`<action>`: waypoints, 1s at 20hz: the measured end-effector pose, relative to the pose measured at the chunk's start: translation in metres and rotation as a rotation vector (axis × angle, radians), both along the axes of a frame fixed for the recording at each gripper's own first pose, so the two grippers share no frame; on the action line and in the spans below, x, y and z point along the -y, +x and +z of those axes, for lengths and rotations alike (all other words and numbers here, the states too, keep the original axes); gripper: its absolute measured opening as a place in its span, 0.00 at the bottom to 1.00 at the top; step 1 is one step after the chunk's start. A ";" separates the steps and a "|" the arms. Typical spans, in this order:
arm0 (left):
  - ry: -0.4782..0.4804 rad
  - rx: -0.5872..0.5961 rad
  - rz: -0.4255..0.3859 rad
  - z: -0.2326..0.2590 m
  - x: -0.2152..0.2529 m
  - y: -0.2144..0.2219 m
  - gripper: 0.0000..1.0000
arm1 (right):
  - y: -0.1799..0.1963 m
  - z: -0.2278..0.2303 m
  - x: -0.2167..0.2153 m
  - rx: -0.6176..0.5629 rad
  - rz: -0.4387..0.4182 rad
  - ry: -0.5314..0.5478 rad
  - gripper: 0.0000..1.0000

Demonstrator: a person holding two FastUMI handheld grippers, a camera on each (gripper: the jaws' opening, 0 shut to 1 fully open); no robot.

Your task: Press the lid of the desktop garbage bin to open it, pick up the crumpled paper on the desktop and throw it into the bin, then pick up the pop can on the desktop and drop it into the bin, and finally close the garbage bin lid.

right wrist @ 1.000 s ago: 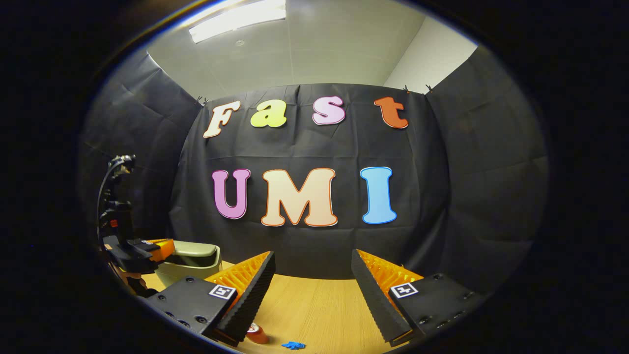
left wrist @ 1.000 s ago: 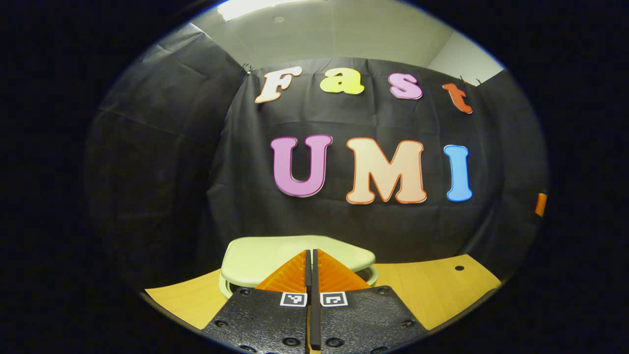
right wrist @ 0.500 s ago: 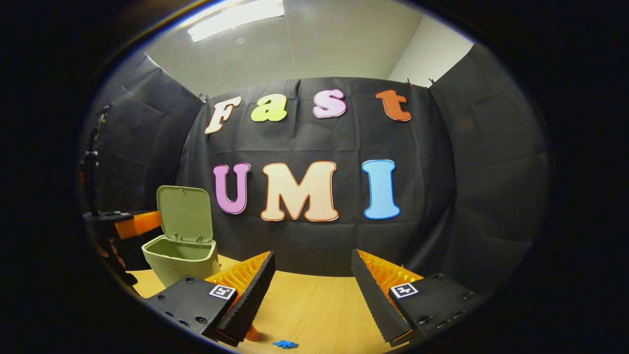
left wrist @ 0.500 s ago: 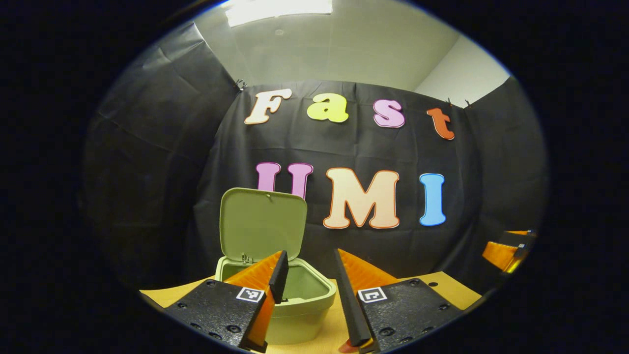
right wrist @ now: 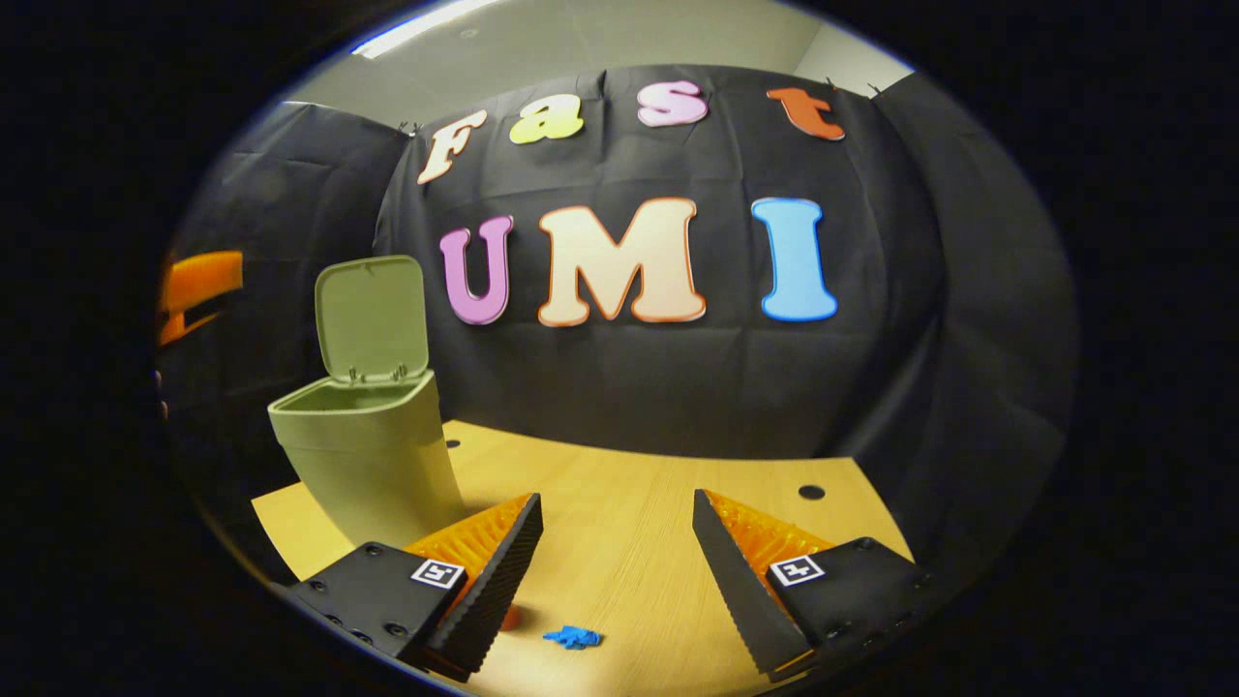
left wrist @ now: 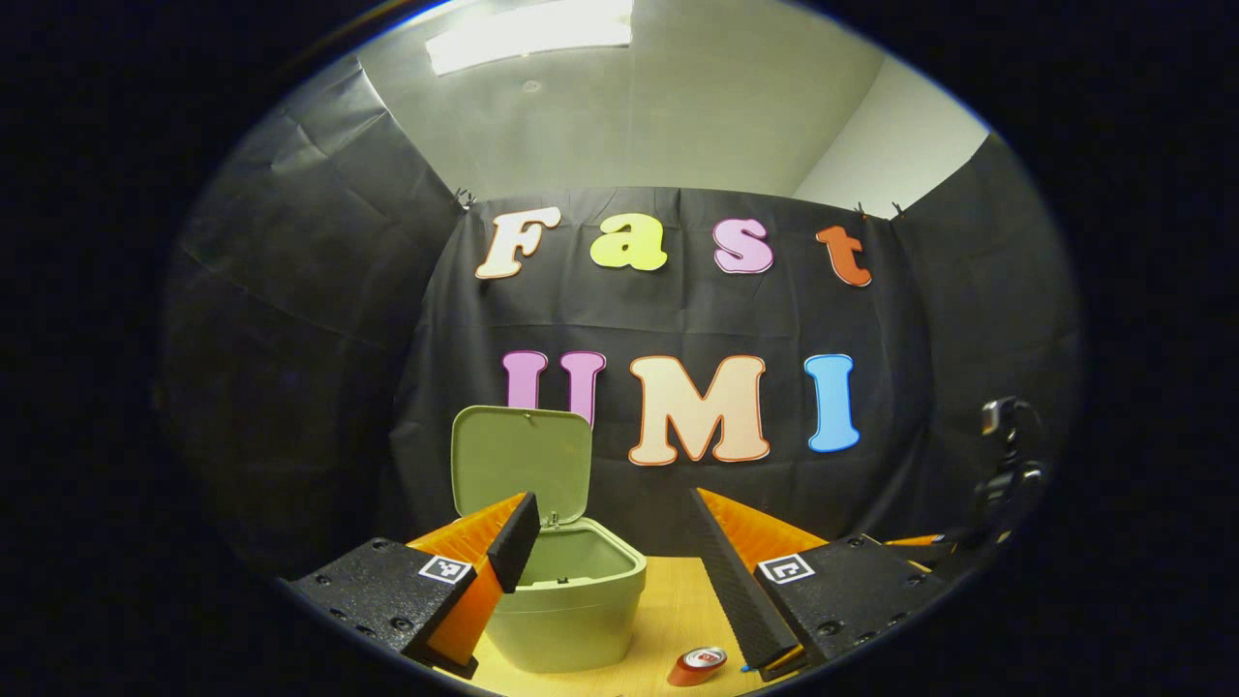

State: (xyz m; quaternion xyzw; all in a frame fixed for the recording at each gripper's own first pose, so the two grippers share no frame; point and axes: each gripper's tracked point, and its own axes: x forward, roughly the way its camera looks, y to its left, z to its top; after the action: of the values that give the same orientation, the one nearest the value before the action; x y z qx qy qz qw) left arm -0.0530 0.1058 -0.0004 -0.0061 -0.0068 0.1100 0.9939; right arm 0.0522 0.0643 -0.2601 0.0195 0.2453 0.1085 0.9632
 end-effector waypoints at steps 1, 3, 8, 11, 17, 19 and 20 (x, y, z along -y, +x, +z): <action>0.000 0.000 0.006 0.001 -0.001 -0.005 0.91 | -0.003 -0.019 -0.003 -0.038 0.007 -0.004 0.99; 0.011 -0.005 0.022 0.003 -0.003 -0.014 0.91 | -0.009 -0.053 -0.009 -0.103 0.022 -0.023 0.99; 0.046 -0.028 0.066 0.004 -0.017 -0.035 0.91 | -0.024 -0.117 -0.032 -0.220 0.080 -0.061 0.99; 0.049 -0.037 0.098 0.005 -0.028 -0.044 0.92 | -0.034 -0.151 -0.042 -0.297 0.102 -0.082 0.99; 0.056 -0.054 0.149 0.003 -0.048 -0.059 0.89 | -0.062 -0.205 -0.050 -0.422 0.135 -0.119 1.00; 0.050 -0.061 0.159 0.001 -0.052 -0.061 0.92 | -0.068 -0.221 -0.052 -0.469 0.133 -0.117 0.98; 0.051 -0.065 0.163 0.000 -0.054 -0.063 0.92 | -0.070 -0.225 -0.053 -0.487 0.132 -0.115 0.98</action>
State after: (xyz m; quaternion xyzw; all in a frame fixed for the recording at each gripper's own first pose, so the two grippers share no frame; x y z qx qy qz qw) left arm -0.1165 0.1599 -0.0005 0.0232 0.0221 0.1903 0.9812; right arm -0.0177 0.1174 -0.4856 -0.0256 0.4767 0.1490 0.8660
